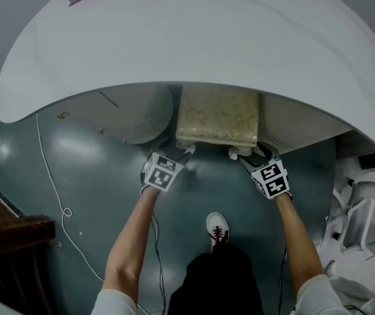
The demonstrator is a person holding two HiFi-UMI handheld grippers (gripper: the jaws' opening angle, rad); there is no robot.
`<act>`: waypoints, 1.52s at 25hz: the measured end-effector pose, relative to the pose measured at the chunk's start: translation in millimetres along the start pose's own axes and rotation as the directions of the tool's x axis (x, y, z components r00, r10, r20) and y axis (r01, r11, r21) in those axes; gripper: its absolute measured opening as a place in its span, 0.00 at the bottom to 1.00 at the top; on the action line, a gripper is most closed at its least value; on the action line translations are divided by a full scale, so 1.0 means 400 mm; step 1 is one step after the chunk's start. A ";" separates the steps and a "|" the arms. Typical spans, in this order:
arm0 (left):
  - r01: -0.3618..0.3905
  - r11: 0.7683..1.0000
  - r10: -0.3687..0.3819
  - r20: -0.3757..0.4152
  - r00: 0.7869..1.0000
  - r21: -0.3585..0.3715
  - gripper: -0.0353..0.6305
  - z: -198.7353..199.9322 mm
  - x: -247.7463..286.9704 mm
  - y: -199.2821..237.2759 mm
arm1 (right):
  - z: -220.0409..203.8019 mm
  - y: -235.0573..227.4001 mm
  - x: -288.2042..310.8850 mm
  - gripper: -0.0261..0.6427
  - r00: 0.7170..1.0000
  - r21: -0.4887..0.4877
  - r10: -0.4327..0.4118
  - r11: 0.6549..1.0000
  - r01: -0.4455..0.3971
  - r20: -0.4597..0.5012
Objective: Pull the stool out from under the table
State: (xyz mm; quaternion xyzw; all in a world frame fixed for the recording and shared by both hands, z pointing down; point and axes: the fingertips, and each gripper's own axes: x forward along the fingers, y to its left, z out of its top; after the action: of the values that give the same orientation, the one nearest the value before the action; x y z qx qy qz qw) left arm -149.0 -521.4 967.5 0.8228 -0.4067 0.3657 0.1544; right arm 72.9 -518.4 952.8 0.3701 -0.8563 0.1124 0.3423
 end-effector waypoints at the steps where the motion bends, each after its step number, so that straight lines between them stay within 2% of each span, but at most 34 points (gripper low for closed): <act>1: 0.000 1.000 0.000 -0.003 1.000 -0.005 0.53 -0.005 0.012 0.003 | -0.009 -0.002 0.014 0.49 1.000 -0.002 0.000 1.000 0.000 -0.005; 7: 0.019 1.000 -0.018 0.005 1.000 -0.002 0.52 0.015 0.055 -0.002 | -0.002 -0.024 0.058 0.49 1.000 0.007 -0.028 1.000 0.028 0.005; 10: 0.000 0.999 0.001 0.020 1.000 -0.050 0.41 0.018 0.052 0.012 | 0.001 -0.026 0.057 0.44 0.999 -0.010 -0.054 0.999 0.054 -0.011; 13: -0.014 0.997 0.015 0.013 1.000 -0.078 0.41 0.006 0.043 0.016 | 0.000 -0.007 0.054 0.43 0.998 -0.021 -0.058 0.998 0.057 -0.038; 17: -0.011 0.997 0.010 -0.004 1.000 -0.073 0.40 -0.010 0.025 -0.007 | -0.012 0.013 0.034 0.43 0.997 0.005 -0.057 0.998 0.057 -0.044; 21: -0.003 0.997 0.003 -0.008 1.000 -0.081 0.40 -0.039 -0.001 -0.032 | -0.033 0.045 0.014 0.43 0.995 -0.022 -0.057 0.998 0.055 -0.083; 30: -0.001 0.992 -0.006 -0.055 0.998 -0.129 0.40 -0.153 -0.119 -0.116 | -0.115 0.200 -0.073 0.43 0.986 -0.009 -0.019 1.000 0.018 -0.164; 34: 0.034 0.988 -0.049 -0.097 0.994 -0.150 0.40 -0.239 -0.171 -0.178 | -0.153 0.285 -0.120 0.43 0.982 0.013 0.016 1.000 -0.014 -0.188; 38: 0.034 0.987 -0.053 -0.119 0.991 -0.157 0.40 -0.292 -0.229 -0.229 | -0.186 0.354 -0.174 0.43 0.979 0.017 0.032 0.999 -0.029 -0.200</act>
State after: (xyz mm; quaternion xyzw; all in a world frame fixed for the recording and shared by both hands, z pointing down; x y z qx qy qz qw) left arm -169.7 -349.1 984.9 0.7930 -0.4056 0.3794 0.2506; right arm 43.9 -347.3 969.8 0.3460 -0.8223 0.1602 0.4225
